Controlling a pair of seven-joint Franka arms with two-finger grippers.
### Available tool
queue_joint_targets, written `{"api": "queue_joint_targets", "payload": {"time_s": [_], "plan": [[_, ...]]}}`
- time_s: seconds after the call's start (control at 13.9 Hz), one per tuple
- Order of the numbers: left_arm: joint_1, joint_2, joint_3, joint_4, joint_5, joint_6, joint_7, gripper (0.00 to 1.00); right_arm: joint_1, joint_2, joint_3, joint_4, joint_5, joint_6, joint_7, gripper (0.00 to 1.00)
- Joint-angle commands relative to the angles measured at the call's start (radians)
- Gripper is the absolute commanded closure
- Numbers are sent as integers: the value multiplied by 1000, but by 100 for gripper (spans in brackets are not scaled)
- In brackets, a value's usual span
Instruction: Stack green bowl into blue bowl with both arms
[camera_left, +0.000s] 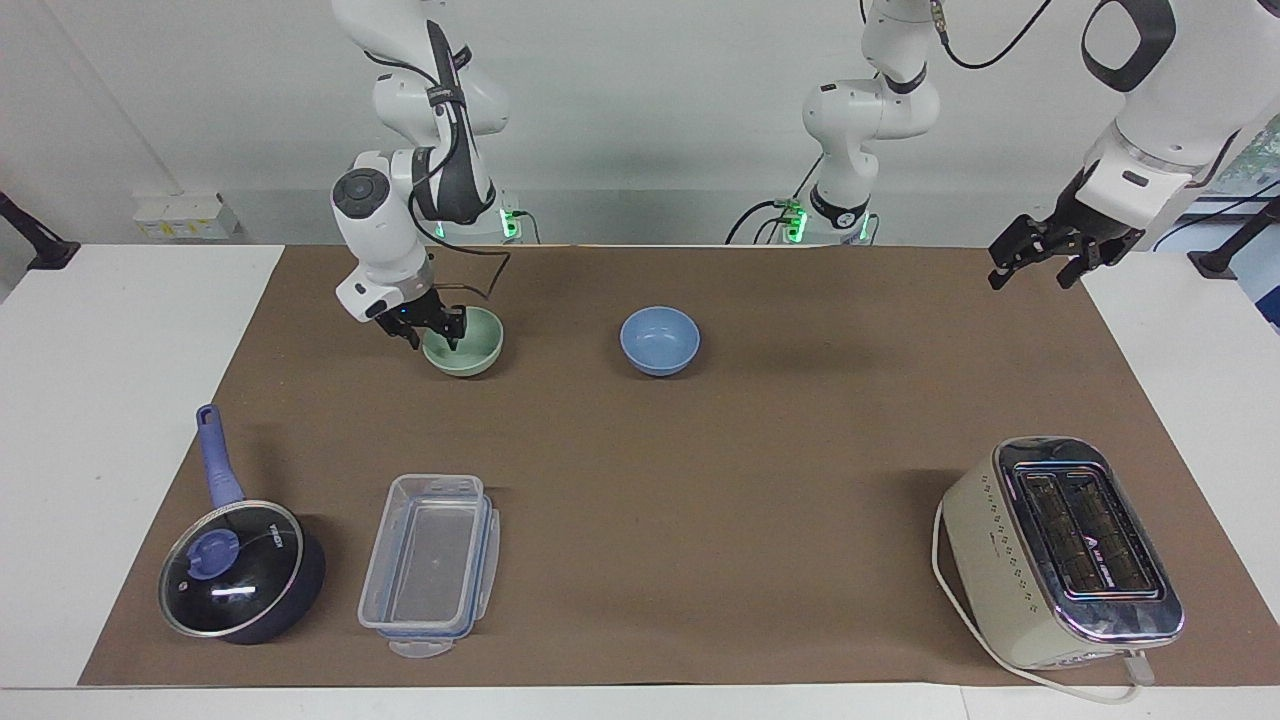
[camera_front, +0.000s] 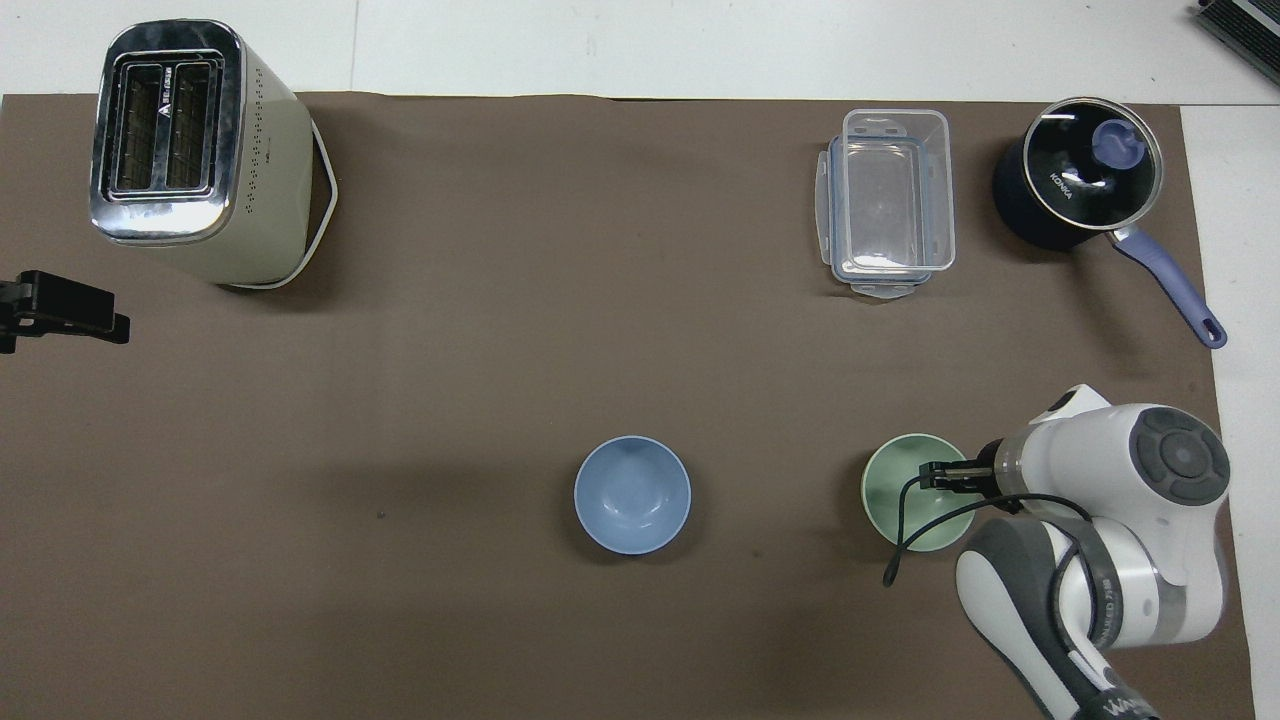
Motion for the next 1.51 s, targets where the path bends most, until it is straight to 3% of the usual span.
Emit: {"api": "queue_joint_targets", "payload": {"time_s": [0.0,0.07,0.22,0.29,0.36,0.58,0.72,0.94,1.15,1.44], "plan": [[8,8,-3,24,16,-28,7,0,-6,-13,2,-26,21,7,-51,37],[8,8,-3,24,16,-26,7,0,-4,-13,2,-26,21,7,-51,43],[7,8,-3,24,16,-26,7,0,-6,-11,2,-25,21,7,-52,68],[7,8,-1,24,16,-26,7,0,-6,-11,2,-23,21,9,-52,87],[7,8,-1,24,16,-26,7,0,-4,-18,4,-16,23,6,-43,100],[8,8,-1,24,16,-26,7,0,-3,-39,4,-5,48,-1,-52,100],[7,8,-3,24,16,-28,7,0,11,-53,17,50,51,-88,-51,100],[8,8,-3,24,16,-26,7,0,126,-59,22,151,150,-192,-17,100],[8,8,-1,24,16,-28,7,0,259,-53,22,187,169,-176,136,100],[8,8,-1,24,16,-26,7,0,403,24,22,276,199,-145,306,100]]}}
